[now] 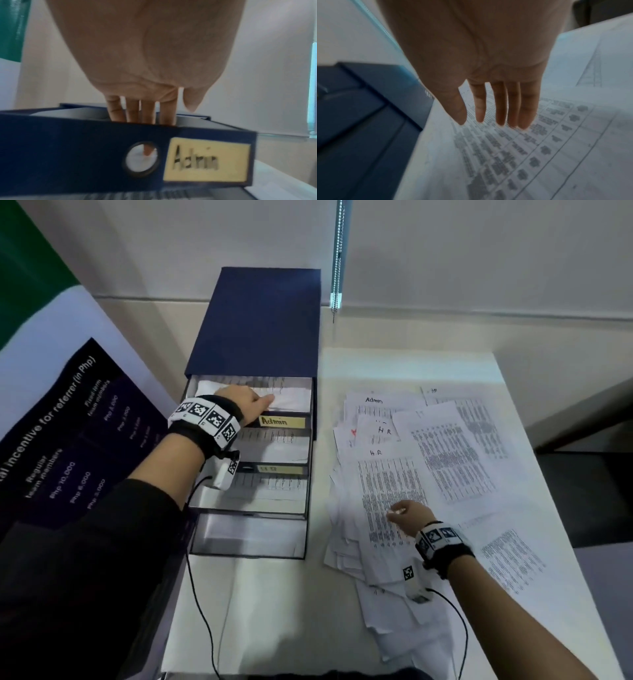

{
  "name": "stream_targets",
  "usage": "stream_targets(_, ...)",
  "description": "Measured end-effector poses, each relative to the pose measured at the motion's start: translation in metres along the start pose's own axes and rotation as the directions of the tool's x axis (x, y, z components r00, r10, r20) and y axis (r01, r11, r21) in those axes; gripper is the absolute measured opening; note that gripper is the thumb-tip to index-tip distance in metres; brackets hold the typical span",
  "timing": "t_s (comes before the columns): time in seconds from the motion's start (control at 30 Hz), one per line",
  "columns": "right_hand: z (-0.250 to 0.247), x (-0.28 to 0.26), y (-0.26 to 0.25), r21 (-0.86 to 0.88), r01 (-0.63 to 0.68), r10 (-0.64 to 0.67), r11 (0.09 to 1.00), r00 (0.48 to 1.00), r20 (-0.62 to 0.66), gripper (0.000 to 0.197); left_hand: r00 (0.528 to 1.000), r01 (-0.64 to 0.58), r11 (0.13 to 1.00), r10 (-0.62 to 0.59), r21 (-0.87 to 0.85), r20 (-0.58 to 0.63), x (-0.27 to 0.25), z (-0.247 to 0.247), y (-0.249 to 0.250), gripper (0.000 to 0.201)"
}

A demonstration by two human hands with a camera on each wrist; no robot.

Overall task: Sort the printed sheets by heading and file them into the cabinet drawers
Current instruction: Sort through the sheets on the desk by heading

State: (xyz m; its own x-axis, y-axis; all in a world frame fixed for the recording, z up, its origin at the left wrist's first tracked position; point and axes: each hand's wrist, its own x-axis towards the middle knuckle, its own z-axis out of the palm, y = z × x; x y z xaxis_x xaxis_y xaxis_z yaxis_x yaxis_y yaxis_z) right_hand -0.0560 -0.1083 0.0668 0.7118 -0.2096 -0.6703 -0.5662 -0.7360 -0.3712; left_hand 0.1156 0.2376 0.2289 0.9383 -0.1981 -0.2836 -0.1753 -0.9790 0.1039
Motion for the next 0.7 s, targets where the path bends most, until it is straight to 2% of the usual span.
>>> stream_targets(0.03,0.000,0.005,0.002,-0.098,-0.026,0.021,0.995,0.998,-0.051,0.047,1.000,0.011,0.999,-0.010,0.039,-0.025,-0.002,-0.001,0.010,0.054)
stream_targets(0.1,-0.002,0.016,0.010,-0.217,-0.117,0.083,0.969,0.984,-0.161,0.066,0.971,-0.048,0.999,0.049,0.010,-0.233,-0.011,0.002,0.030,0.039)
stream_targets(0.17,-0.002,0.025,0.022,-0.224,-0.206,0.159,0.952,0.964,-0.212,0.084,0.859,-0.232,0.962,0.135,-0.141,-0.493,-0.026,0.013,0.061,0.025)
stream_targets(0.2,-0.002,0.027,0.027,-0.208,-0.237,0.191,0.949,0.957,-0.218,0.091,0.812,-0.335,0.918,0.167,-0.211,-0.560,-0.035,0.022,0.080,0.021)
stream_targets(0.23,-0.002,0.029,0.032,-0.194,-0.256,0.210,0.947,0.950,-0.229,0.096,0.798,-0.411,0.871,0.203,-0.267,-0.567,-0.041,0.034,0.101,0.019)
stream_targets(0.27,-0.001,0.031,0.036,-0.187,-0.267,0.218,0.945,0.944,-0.247,0.100,0.820,-0.452,0.828,0.240,-0.331,-0.519,-0.046,0.049,0.123,0.018)
stream_targets(0.3,0.000,0.032,0.041,-0.182,-0.276,0.223,0.944,0.938,-0.266,0.105,0.863,-0.451,0.793,0.270,-0.409,-0.428,-0.049,0.067,0.142,0.018)
stream_targets(0.33,0.000,0.032,0.044,-0.167,-0.285,0.232,0.944,0.932,-0.277,0.108,0.909,-0.403,0.773,0.279,-0.489,-0.309,-0.050,0.088,0.160,0.020)
stream_targets(0.4,-0.002,0.032,0.049,-0.096,-0.282,0.249,0.955,0.932,-0.264,0.111,0.978,-0.173,0.791,0.206,-0.587,-0.011,-0.046,0.138,0.183,0.034)
stream_targets(0.47,-0.004,0.030,0.052,-0.075,-0.239,0.212,0.968,0.941,-0.266,0.108,0.965,0.074,0.851,0.071,-0.520,0.253,-0.040,0.188,0.191,0.052)
stream_targets(0.53,-0.003,0.028,0.053,-0.155,-0.129,0.071,0.979,0.939,-0.336,0.094,0.922,0.274,0.835,-0.087,-0.478,0.376,-0.034,0.224,0.192,0.064)
stream_targets(0.63,-0.003,0.028,0.056,-0.133,0.173,-0.211,0.976,0.905,-0.369,0.056,0.866,0.465,0.745,-0.271,-0.478,0.420,-0.023,0.249,0.193,0.081)
stream_targets(0.7,-0.010,0.029,0.060,-0.027,0.285,-0.275,0.958,0.889,-0.367,0.027,0.855,0.509,0.701,-0.340,-0.500,0.392,-0.013,0.251,0.193,0.073)
